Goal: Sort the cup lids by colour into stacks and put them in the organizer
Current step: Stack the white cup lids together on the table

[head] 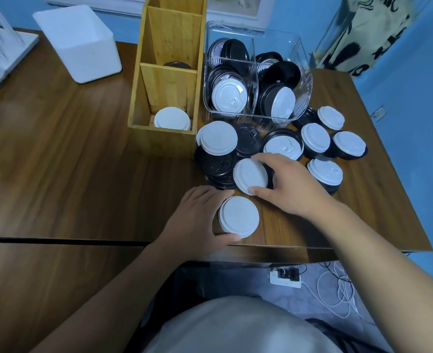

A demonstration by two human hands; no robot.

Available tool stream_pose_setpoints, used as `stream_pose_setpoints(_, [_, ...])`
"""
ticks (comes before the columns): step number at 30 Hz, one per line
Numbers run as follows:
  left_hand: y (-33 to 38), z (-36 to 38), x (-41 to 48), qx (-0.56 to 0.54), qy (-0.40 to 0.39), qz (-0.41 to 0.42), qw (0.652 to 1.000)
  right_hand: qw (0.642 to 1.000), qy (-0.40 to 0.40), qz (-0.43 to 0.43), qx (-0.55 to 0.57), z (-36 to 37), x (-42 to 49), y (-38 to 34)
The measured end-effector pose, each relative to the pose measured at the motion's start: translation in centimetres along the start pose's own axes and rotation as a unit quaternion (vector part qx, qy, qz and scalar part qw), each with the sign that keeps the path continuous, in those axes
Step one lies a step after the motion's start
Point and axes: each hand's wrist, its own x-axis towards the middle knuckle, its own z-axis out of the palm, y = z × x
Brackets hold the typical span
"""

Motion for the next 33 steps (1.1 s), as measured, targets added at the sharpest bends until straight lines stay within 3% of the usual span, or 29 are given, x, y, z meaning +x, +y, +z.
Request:
stream_pose_setpoints(5, [0.0,0.1,0.2,0.0,-0.009,-0.015,1.0,0.999,0.036,-0.007,0.024,0.0,-4.2,-1.1])
stream_pose_setpoints(17, [-0.4,0.7,0.1,0.013,0.001,0.003,1.0,0.999,-0.034,-0.034,-0.014,1.5,-5.7,-4.0])
stream_pose_setpoints(33, [-0.5,1.0,-0.1,0.028,0.035,0.037,0.998,0.999,-0.037,0.028,0.009,3.1,-4.7,-4.2])
